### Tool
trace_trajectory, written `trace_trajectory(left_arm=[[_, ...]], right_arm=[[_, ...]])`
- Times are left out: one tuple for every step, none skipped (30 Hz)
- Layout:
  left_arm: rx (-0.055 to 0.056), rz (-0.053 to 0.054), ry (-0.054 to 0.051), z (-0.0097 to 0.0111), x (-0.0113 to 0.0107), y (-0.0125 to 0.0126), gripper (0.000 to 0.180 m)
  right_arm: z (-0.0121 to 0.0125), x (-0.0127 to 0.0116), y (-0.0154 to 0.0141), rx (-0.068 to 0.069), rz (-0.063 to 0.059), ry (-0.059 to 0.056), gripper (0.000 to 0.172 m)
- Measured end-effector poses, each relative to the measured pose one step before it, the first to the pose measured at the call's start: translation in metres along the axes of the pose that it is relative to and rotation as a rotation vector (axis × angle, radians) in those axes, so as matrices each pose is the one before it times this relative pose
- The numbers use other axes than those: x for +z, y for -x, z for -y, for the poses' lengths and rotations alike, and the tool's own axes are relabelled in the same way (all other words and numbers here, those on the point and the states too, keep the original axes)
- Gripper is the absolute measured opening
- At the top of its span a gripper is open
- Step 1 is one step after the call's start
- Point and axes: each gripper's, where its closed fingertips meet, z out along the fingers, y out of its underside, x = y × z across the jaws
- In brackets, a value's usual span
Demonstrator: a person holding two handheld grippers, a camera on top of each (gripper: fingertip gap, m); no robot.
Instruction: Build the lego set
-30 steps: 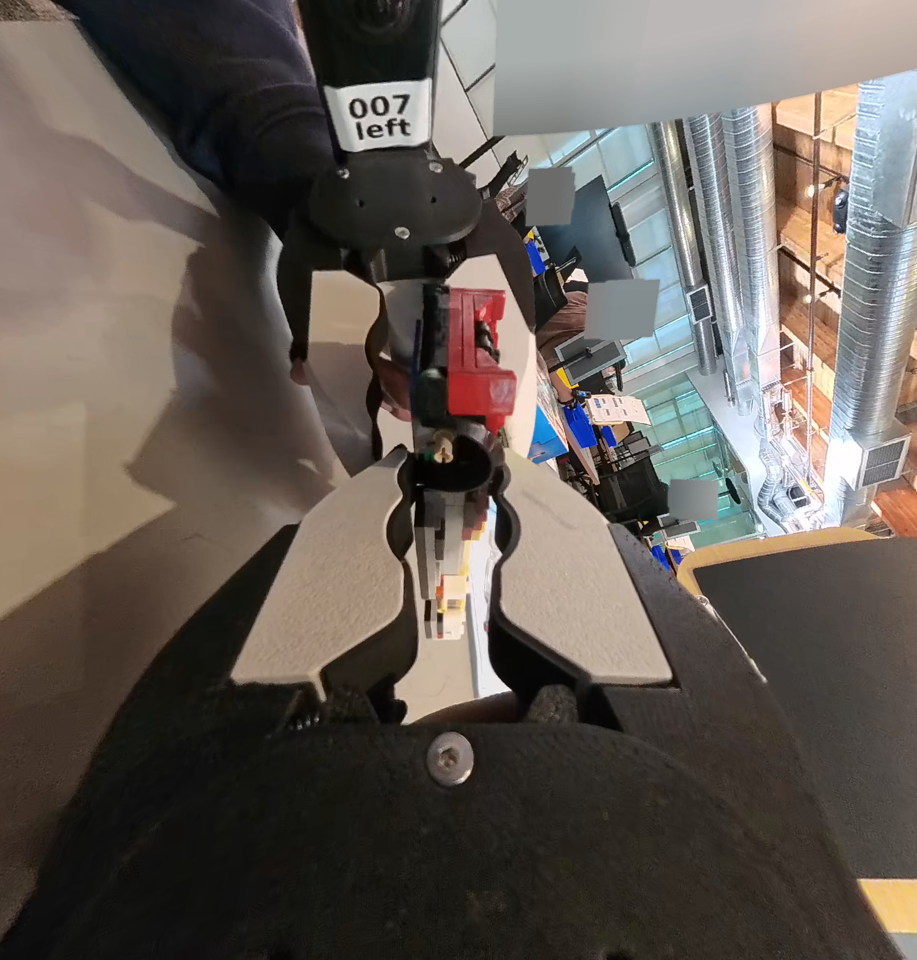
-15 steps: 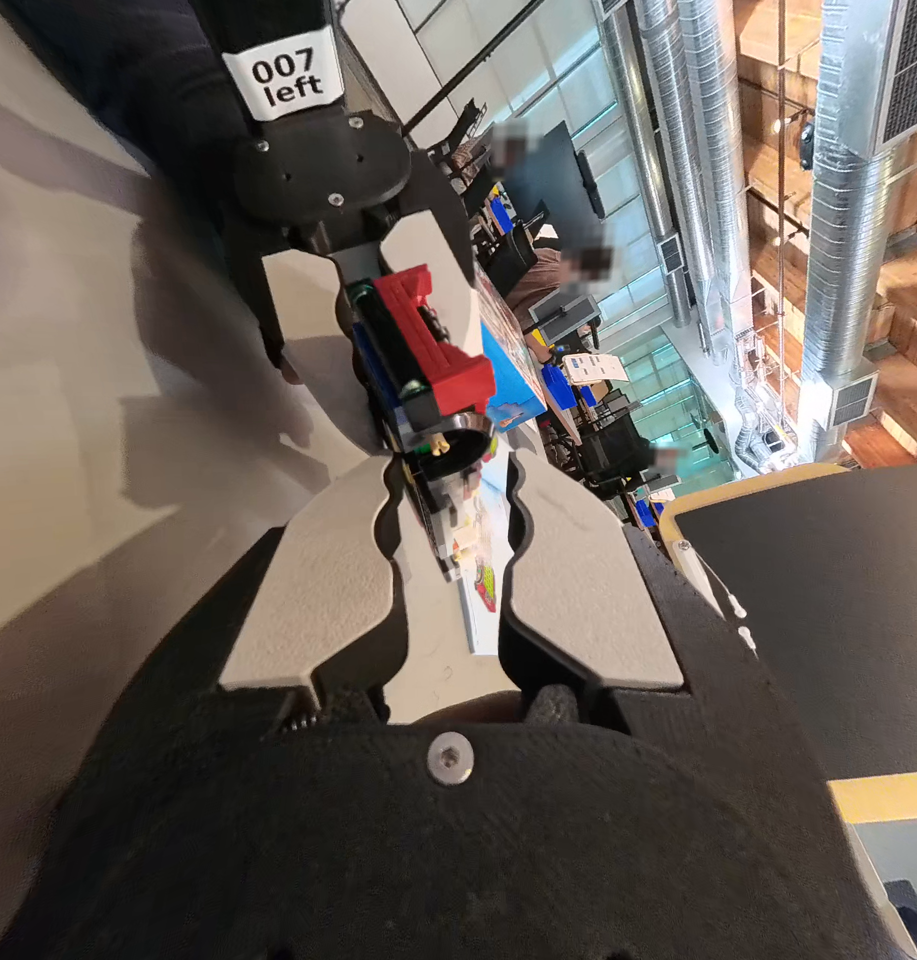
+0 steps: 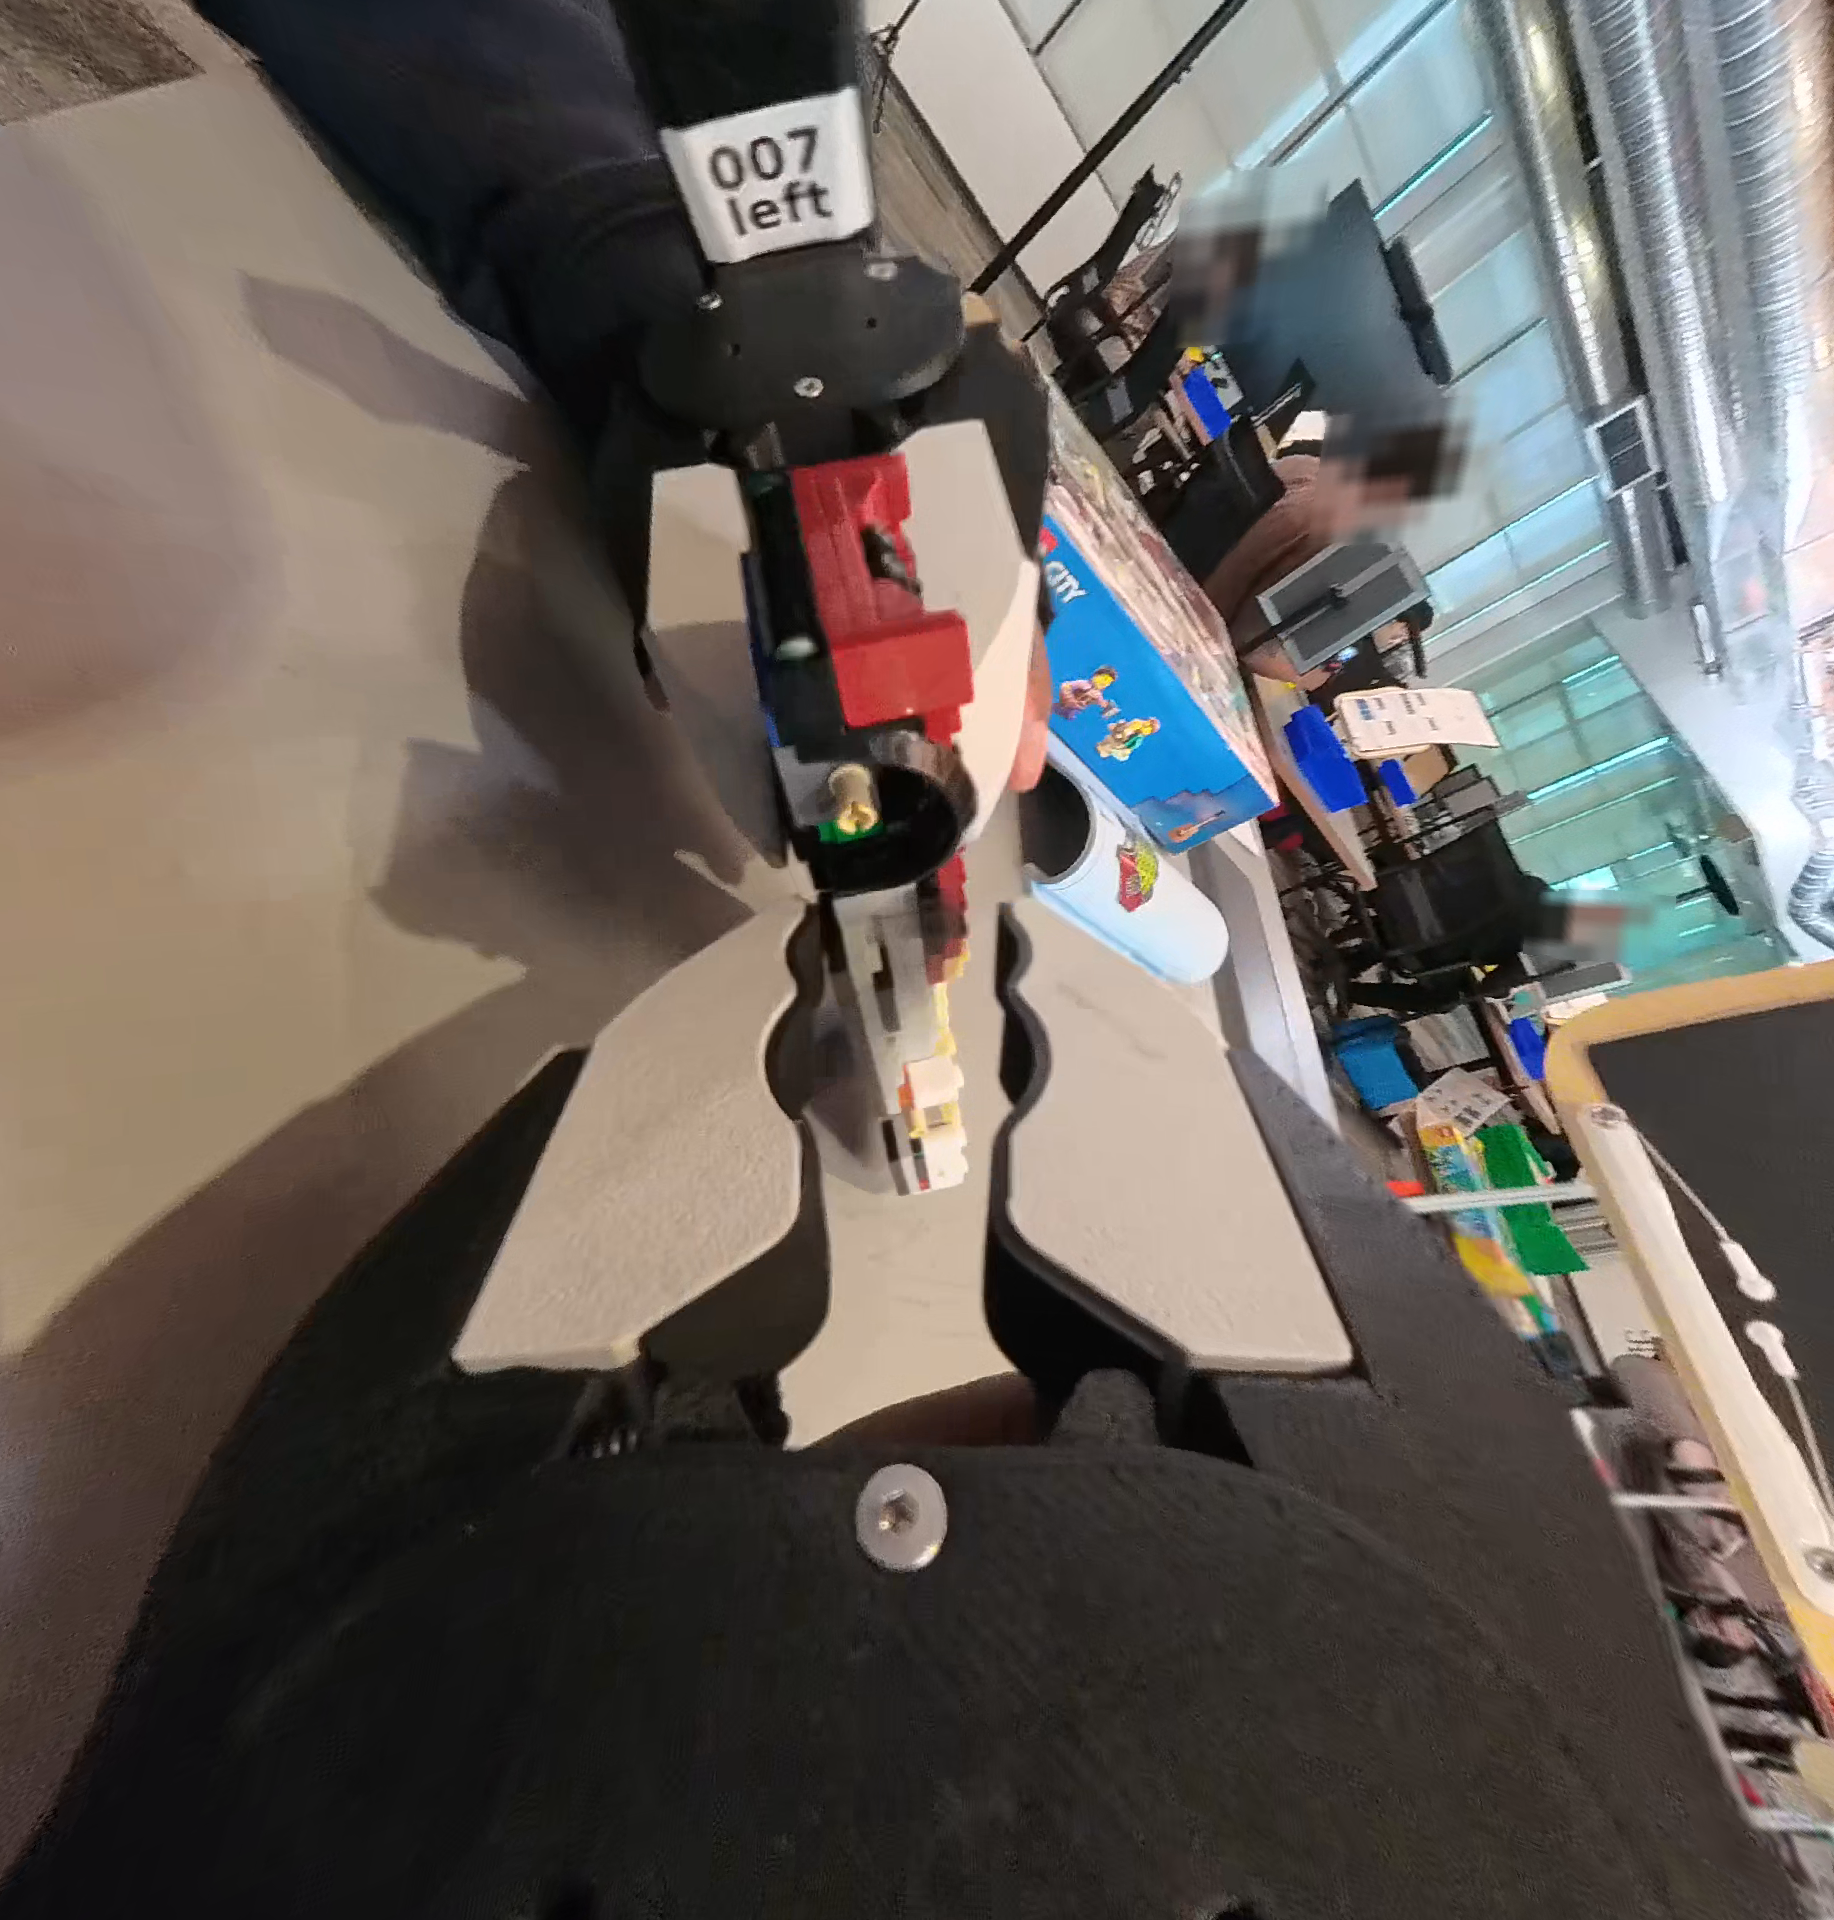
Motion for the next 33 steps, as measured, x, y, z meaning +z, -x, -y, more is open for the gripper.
trace_trajectory(left_arm=[[-0.0320,-0.0101,-0.0069,0.00019,-0.00029,0.00025,0.028],[-0.0304,-0.0056,-0.0057,-0.00013,-0.00047,0.00094,0.028],[-0.0195,0.0066,-0.0044,0.00026,-0.00041,0.00220,0.028],[-0.0110,0.0057,-0.0024,0.00054,-0.00029,0.00166,0.028],[-0.0056,0.0089,-0.0031,0.00062,-0.00026,0.00166,0.028],[-0.0004,0.0063,-0.0030,0.00074,0.00027,0.00087,0.028],[0.0034,-0.0014,0.0021,0.00031,0.00085,-0.00053,0.030],[0.0074,-0.0058,0.0056,-0.00024,0.00119,-0.00169,0.031],[0.0096,-0.0035,0.0051,-0.00009,0.00161,-0.00143,0.032],[0.0086,-0.0001,0.0074,-0.00035,0.00176,-0.00105,0.032],[0.0064,-0.0017,0.0013,0.00045,0.00150,-0.00114,0.032],[0.0031,-0.0029,-0.0036,0.00103,0.00097,-0.00094,0.032],[0.0073,0.0036,0.0052,-0.00056,0.00086,-0.00018,0.032],[0.0083,0.0079,0.0085,-0.00140,0.00059,0.00152,0.030],[0.0082,0.0086,0.0061,-0.00117,0.00071,0.00180,0.029],[0.0089,0.0089,0.0080,-0.00164,0.00056,0.00222,0.029],[0.0132,0.0014,0.0104,-0.00107,0.00089,0.00040,0.028],[0.0199,-0.0002,0.0087,-0.00119,0.00094,-0.00046,0.028],[0.0251,0.0089,0.0154,-0.00298,-0.00140,0.00057,0.028],[0.0302,0.0126,0.0133,-0.00185,0.00026,0.00047,0.028],[0.0311,0.0118,0.0075,-0.00069,0.00000,0.00091,0.028],[0.0239,0.0076,0.0062,-0.00080,0.00021,0.00069,0.028],[0.0148,0.0060,0.0070,-0.00127,0.00085,0.00021,0.028],[0.0142,0.0080,0.0098,-0.00095,0.00070,0.00072,0.028],[0.0204,0.0052,0.0119,-0.00142,0.00058,0.00002,0.028],[0.0248,0.0013,0.0120,-0.00128,0.00063,-0.00080,0.028],[0.0217,-0.0017,0.0110,-0.00136,0.00048,-0.00161,0.028],[0.0148,-0.0045,0.0063,-0.00059,0.00039,-0.00196,0.028],[0.0088,-0.0066,0.0005,0.00032,0.00010,-0.00242,0.028],[0.0056,-0.0073,-0.0036,0.00096,0.00015,-0.00212,0.028],[0.0057,-0.0077,-0.0033,0.00109,0.00049,-0.00245,0.028],[0.0069,-0.0081,-0.0011,0.00069,0.00103,-0.00220,0.028],[0.0084,-0.0067,0.0002,0.00132,0.00200,-0.00318,0.028]], right_arm=[[-0.00041,0.00039,0.00124,0.0077,0.0100,0.0038,0.026],[-0.00062,0.00031,-0.00048,0.0108,0.0010,0.0049,0.025],[-0.00013,0.00011,-0.00129,0.0132,-0.0039,-0.0001,0.025],[0.00039,0.00012,-0.00125,0.0130,-0.0036,-0.0049,0.025],[0.00048,0.00015,-0.00092,0.0111,-0.0036,-0.0066,0.025],[0.00016,0.00042,-0.00061,0.0028,-0.0053,-0.0041,0.025],[-0.00028,0.00078,-0.00001,-0.0082,-0.0060,0.0004,0.025],[-0.00020,0.00099,0.00046,-0.0157,-0.0061,0.0038,0.025],[0.00017,0.00103,0.00076,-0.0149,-0.0045,0.0025,0.025],[0.00077,0.00090,0.00095,-0.0109,-0.0027,-0.0011,0.025],[0.00088,0.00074,0.00099,-0.0087,-0.0017,-0.0023,0.025],[0.00037,0.00040,0.00075,-0.0087,-0.0004,-0.0015,0.025],[0.00007,-0.00001,0.00006,-0.0078,-0.0027,-0.0005,0.025],[-0.00074,-0.00023,-0.00088,-0.0042,-0.0062,0.0028,0.025],[-0.00085,-0.00013,-0.00131,-0.0012,-0.0087,0.0036,0.025],[-0.00103,0.00002,-0.00138,0.0004,-0.0085,0.0051,0.025],[-0.00145,-0.00020,-0.00083,0.0004,-0.0030,0.0080,0.026],[-0.00132,-0.00118,-0.00045,0.0005,0.0035,0.0066,0.029],[-0.00094,-0.00255,-0.00093,0.0043,0.0040,0.0035,0.031],[-0.00185,-0.00367,-0.00212,0.0080,0.0015,0.0090,0.033],[-0.00362,-0.00432,-0.00287,0.0064,-0.0001,0.0222,0.035],[-0.00535,-0.00508,-0.00260,0.0025,0.0032,0.0363,0.037],[-0.00682,-0.00597,-0.00135,0.0061,0.0111,0.0484,0.037],[-0.00868,-0.00683,0.00015,0.0176,0.0157,0.0629,0.037],[-0.01022,-0.00804,0.00072,0.0267,0.0089,0.0702,0.037],[-0.01023,-0.00936,0.00102,0.0307,-0.0071,0.0604,0.037],[-0.01004,-0.01029,0.00237,0.0421,-0.0133,0.0463,0.036],[-0.00963,-0.01020,0.00613,0.0621,0.0034,0.0350,0.035],[-0.00803,-0.00917,0.01029,0.0765,0.0242,0.0177,0.032],[-0.00628,-0.00687,0.01228,0.0754,0.0314,0.0050,0.030],[-0.00600,-0.00364,0.01253,0.0613,0.0309,0.0086,0.027],[-0.00643,-0.00016,0.01110,0.0455,0.0253,0.0228,0.025],[-0.00622,0.00275,0.00853,0.0327,0.0153,0.0345,0.024]])
